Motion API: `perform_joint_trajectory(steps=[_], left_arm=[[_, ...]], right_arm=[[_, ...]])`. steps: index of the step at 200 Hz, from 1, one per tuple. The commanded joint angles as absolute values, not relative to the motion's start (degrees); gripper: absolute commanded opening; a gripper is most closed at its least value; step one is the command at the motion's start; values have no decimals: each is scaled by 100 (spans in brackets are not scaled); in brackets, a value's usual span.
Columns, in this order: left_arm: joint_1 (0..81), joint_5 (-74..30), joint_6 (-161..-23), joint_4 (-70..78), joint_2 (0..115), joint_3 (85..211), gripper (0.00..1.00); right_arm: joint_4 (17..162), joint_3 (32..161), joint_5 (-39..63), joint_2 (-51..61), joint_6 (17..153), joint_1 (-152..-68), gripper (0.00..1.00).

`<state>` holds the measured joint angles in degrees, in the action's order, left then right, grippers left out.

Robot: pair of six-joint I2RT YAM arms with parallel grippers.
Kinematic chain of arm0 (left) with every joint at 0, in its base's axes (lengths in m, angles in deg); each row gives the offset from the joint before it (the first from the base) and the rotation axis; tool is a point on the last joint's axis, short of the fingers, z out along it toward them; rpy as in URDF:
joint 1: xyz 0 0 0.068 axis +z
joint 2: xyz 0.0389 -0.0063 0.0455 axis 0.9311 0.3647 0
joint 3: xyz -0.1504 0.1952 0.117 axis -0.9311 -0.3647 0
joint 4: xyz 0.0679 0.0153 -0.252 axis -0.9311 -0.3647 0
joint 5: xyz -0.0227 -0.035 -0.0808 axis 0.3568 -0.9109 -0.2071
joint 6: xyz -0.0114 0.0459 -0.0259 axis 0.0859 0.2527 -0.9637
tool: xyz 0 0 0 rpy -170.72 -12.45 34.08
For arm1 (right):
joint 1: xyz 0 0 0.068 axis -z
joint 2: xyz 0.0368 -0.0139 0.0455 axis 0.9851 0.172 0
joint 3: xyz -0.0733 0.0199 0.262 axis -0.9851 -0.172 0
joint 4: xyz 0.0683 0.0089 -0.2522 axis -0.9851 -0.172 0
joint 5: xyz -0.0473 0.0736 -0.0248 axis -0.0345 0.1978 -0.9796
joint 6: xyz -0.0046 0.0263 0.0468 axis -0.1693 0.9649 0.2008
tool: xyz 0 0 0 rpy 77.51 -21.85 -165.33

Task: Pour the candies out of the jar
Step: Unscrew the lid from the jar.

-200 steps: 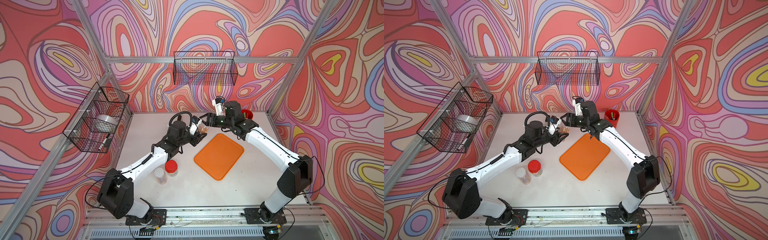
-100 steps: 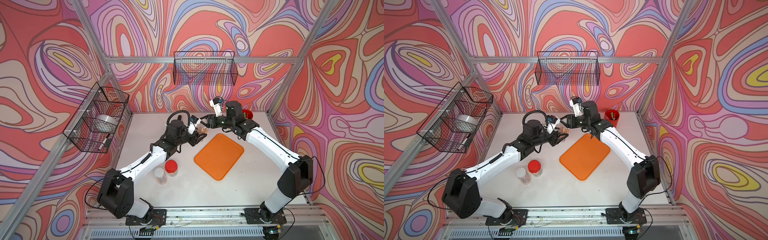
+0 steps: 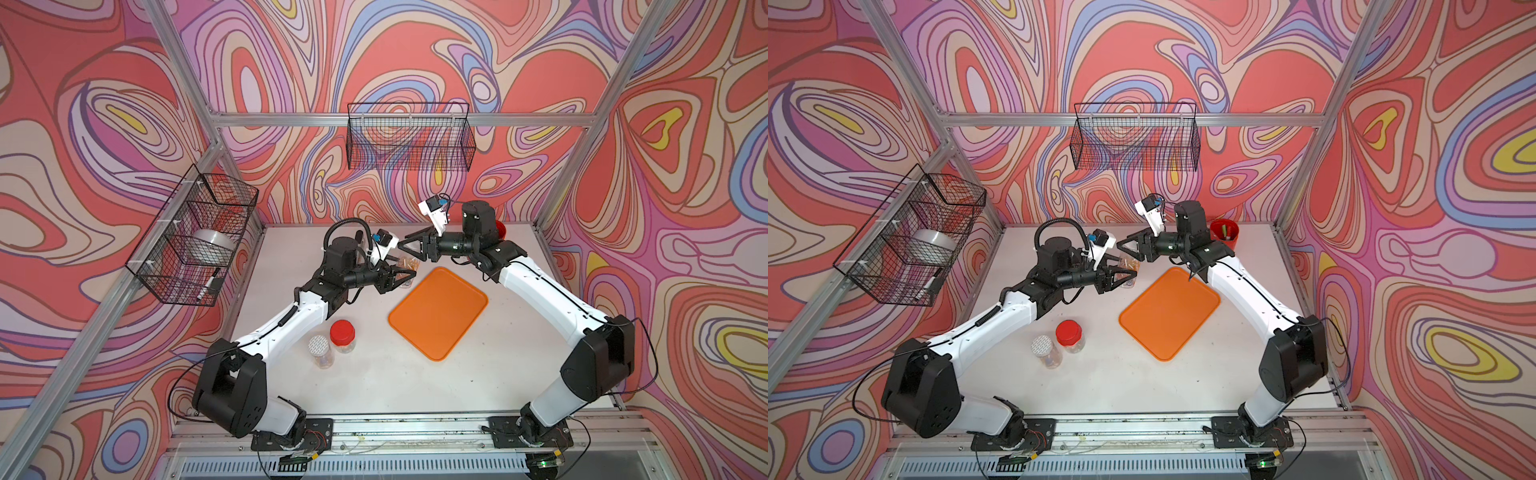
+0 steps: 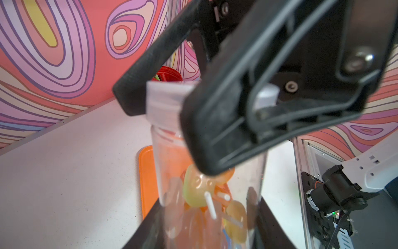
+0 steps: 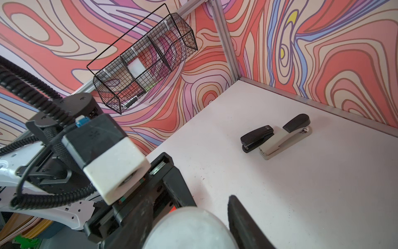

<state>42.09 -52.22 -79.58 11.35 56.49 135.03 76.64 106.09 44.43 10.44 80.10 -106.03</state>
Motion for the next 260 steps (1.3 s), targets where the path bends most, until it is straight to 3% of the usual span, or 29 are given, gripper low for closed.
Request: perform_joint_trajectory(steps=[1, 10, 22, 73, 101, 121, 205, 260], left_arm=[[4165, -5109, -7915, 1391, 5437, 13542, 0], [4168, -4958, -7906, 1355, 5437, 13546, 0], [4167, -4763, -7904, 1340, 5437, 13539, 0], [4094, -4134, -7726, 1126, 5443, 13586, 0], [3942, -3668, -7534, 857, 5511, 13680, 0], [3771, -3237, -7334, 608, 5589, 13800, 0], [3609, -2593, -7213, 364, 5762, 14024, 0], [3614, -2748, -7320, 381, 5720, 14011, 0]], right_arm=[[7706, 10611, 4322, 998, 8365, -10750, 51], [7637, 10676, 4103, 1007, 8477, -10736, 62], [7473, 10807, 3697, 1040, 8591, -10710, 97], [7983, 10521, 3240, 882, 9200, -10486, 98], [7597, 10732, 2787, 1025, 9257, -10489, 82], [7677, 10667, 2606, 1099, 9613, -10526, 76], [7369, 10563, 1874, 1145, 9795, -10989, 66], [7379, 10613, 2034, 1133, 9491, -11003, 34]])
